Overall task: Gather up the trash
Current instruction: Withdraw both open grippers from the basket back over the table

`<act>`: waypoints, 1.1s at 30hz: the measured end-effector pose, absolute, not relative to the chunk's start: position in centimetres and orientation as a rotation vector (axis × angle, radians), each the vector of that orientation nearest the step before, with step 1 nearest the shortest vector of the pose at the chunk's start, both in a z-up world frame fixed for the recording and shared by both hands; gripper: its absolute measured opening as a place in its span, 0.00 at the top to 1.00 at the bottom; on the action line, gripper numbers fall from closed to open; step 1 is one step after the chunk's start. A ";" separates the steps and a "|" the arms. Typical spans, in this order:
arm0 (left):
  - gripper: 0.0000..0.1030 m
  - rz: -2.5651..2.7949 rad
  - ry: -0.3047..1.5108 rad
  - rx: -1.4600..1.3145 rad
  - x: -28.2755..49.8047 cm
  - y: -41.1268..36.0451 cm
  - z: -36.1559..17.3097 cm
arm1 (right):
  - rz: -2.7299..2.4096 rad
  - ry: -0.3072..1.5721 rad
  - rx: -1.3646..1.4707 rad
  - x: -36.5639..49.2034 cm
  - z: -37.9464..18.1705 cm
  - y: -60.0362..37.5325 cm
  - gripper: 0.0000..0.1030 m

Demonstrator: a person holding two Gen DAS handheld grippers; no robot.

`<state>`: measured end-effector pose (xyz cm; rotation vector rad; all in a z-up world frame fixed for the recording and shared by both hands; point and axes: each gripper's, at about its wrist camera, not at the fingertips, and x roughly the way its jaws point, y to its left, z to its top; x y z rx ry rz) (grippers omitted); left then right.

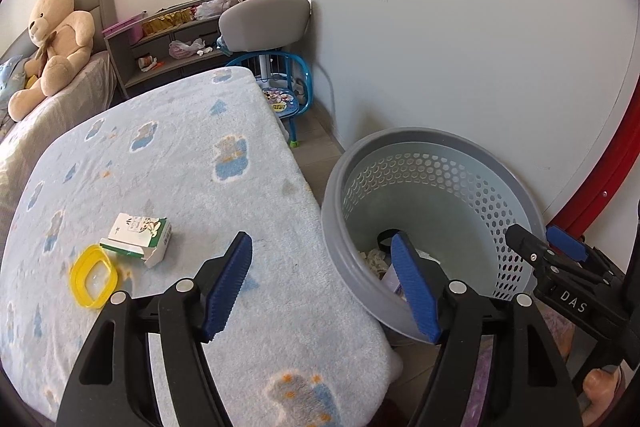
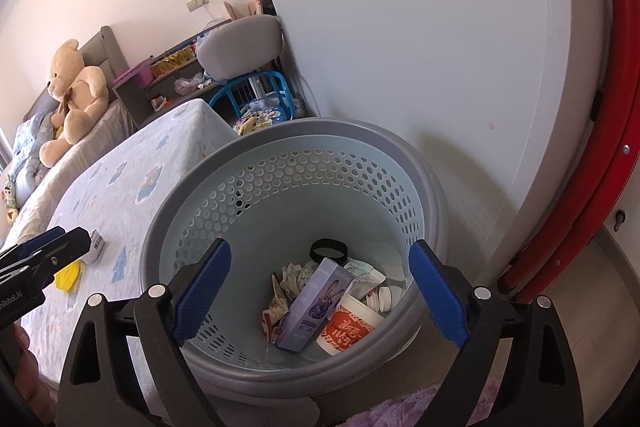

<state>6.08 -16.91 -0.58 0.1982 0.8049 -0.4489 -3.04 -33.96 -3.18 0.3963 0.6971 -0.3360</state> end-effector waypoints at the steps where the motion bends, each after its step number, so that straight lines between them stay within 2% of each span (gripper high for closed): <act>1: 0.33 -0.442 0.806 0.196 6.1 -16.4 -0.6 | -0.336 0.700 0.395 -3.2 -3.2 -33.8 0.14; 15: 0.33 -0.321 0.818 0.156 5.6 -8.2 -0.7 | -0.259 0.712 0.375 -3.4 -1.9 -29.4 0.13; 33: 0.33 -0.147 0.828 0.059 6.9 2.6 -1.3 | 0.019 0.778 0.269 3.9 -0.9 -18.7 0.13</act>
